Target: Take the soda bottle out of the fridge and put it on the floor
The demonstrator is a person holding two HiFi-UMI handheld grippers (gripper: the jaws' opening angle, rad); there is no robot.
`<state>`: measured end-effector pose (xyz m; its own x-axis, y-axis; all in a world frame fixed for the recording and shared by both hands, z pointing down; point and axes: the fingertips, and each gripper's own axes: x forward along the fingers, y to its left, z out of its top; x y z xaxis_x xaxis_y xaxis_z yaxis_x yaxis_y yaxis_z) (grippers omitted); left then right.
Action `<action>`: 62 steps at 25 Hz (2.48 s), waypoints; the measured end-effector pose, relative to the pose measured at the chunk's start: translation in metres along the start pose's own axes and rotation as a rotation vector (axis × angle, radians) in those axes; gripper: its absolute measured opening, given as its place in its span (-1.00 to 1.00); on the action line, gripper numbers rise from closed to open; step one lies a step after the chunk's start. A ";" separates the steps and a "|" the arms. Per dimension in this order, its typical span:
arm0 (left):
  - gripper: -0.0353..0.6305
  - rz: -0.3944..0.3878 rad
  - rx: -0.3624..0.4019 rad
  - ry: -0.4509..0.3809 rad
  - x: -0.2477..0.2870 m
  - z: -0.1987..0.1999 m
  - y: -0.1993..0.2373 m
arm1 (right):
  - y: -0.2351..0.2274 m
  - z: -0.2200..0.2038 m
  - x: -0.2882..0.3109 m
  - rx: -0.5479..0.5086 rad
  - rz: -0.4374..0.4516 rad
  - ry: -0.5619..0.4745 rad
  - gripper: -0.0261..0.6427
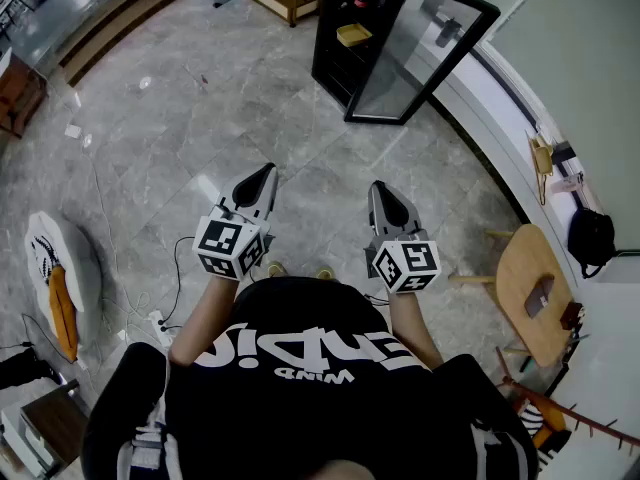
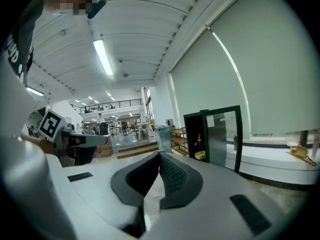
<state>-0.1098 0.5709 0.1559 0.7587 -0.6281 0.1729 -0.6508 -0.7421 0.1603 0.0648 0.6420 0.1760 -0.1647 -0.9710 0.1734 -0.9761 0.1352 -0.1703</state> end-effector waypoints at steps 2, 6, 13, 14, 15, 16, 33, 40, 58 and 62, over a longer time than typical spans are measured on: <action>-0.88 0.001 0.004 -0.001 0.002 -0.001 0.000 | -0.001 -0.001 0.001 -0.002 0.002 0.001 -0.86; -0.88 0.007 0.006 -0.005 0.002 -0.002 0.002 | 0.000 -0.002 0.003 -0.003 0.000 -0.001 -0.86; -0.88 0.039 0.022 -0.022 0.001 -0.003 0.014 | 0.007 0.002 0.009 -0.029 -0.001 -0.018 -0.86; -0.88 0.042 0.024 -0.023 0.001 -0.004 0.016 | 0.008 0.001 0.010 -0.033 -0.006 -0.017 -0.86; -0.88 0.044 0.027 -0.024 0.000 -0.004 0.019 | 0.009 0.001 0.011 -0.036 -0.011 -0.015 -0.86; -0.88 0.045 0.030 -0.023 -0.001 -0.004 0.021 | 0.010 0.001 0.013 -0.039 -0.016 -0.013 -0.86; -0.88 -0.046 0.051 -0.003 0.024 -0.013 0.070 | 0.017 -0.008 0.059 -0.009 -0.116 -0.061 -0.86; -0.88 -0.066 0.046 -0.005 0.082 -0.007 0.092 | -0.023 -0.005 0.109 0.008 -0.134 -0.056 -0.86; -0.88 -0.040 0.042 -0.009 0.342 0.075 0.173 | -0.195 0.080 0.328 0.013 -0.073 -0.025 -0.86; -0.88 -0.028 0.043 -0.015 0.390 0.090 0.183 | -0.224 0.094 0.368 0.011 -0.042 -0.018 -0.86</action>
<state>0.0697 0.1688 0.1656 0.7770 -0.6103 0.1542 -0.6280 -0.7685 0.1228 0.2366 0.2362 0.1870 -0.1211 -0.9792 0.1626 -0.9804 0.0923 -0.1742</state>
